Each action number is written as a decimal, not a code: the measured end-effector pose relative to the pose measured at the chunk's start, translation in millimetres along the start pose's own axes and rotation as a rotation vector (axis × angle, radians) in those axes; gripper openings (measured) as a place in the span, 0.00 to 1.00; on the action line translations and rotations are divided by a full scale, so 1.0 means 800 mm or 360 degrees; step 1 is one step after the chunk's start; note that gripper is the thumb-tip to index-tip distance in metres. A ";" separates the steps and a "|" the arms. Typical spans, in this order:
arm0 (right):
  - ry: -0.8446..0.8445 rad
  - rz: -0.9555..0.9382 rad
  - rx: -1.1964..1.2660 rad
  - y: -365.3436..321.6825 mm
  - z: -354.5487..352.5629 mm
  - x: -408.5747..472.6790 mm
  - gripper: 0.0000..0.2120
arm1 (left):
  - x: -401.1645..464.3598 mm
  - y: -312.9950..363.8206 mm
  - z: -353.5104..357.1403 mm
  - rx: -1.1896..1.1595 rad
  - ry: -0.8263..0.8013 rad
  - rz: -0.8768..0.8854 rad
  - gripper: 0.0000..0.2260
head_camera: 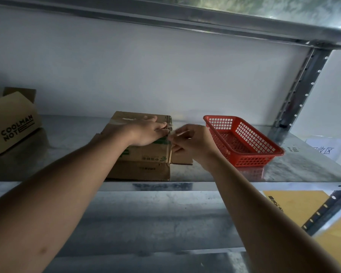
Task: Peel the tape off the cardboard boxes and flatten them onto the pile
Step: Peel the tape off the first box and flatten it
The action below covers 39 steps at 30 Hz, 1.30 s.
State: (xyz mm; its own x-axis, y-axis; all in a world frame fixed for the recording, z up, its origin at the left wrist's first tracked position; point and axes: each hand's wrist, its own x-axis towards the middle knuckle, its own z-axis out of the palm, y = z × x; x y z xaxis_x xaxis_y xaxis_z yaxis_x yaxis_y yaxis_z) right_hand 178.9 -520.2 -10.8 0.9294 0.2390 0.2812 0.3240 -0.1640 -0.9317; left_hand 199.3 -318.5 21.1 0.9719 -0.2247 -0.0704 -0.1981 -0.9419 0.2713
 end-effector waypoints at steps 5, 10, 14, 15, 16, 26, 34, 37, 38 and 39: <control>0.0227 -0.0018 -0.0190 0.003 -0.007 -0.002 0.14 | 0.005 0.026 0.002 0.0007 0.0053 -0.0209 0.30; 0.0544 -0.0128 -0.0686 0.020 -0.005 0.004 0.10 | 0.003 0.044 -0.003 -0.0100 0.0002 -0.0352 0.32; 0.0456 -0.0060 -0.0741 0.037 0.001 0.011 0.14 | -0.006 0.036 -0.010 -0.0207 -0.0005 -0.0101 0.24; 0.0446 -0.0093 -0.0746 0.040 0.006 0.013 0.14 | -0.007 0.033 -0.011 -0.0200 -0.0014 -0.0029 0.23; 0.0452 -0.0132 -0.0749 0.040 0.010 0.013 0.13 | -0.008 0.030 -0.012 -0.0167 -0.0006 0.0023 0.23; 0.0512 -0.0474 -0.0961 0.036 0.007 0.015 0.06 | -0.002 0.013 0.005 0.0074 0.0168 -0.0038 0.26; 0.0413 0.0081 -0.0441 0.036 0.011 0.017 0.07 | 0.004 0.016 0.008 0.0146 0.0198 -0.0089 0.24; 0.0319 0.0143 -0.0515 0.024 0.005 0.017 0.09 | 0.005 0.013 0.007 0.0124 0.0177 -0.0086 0.23; 0.0280 0.0127 -0.0651 0.018 0.004 0.017 0.10 | 0.006 0.013 0.007 0.0129 0.0170 -0.0085 0.23; 0.0227 0.0090 -0.0825 0.014 0.004 0.016 0.11 | 0.006 0.013 0.007 0.0143 0.0167 -0.0081 0.24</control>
State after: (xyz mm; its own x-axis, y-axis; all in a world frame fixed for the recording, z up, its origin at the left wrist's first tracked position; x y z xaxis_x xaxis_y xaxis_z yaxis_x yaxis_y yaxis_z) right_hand 193.8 -515.7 -18.4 0.9510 0.0894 0.2960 0.2838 -0.6323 -0.7209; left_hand 201.5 -330.5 18.1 0.9880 -0.1531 0.0202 -0.1542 -0.9711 0.1823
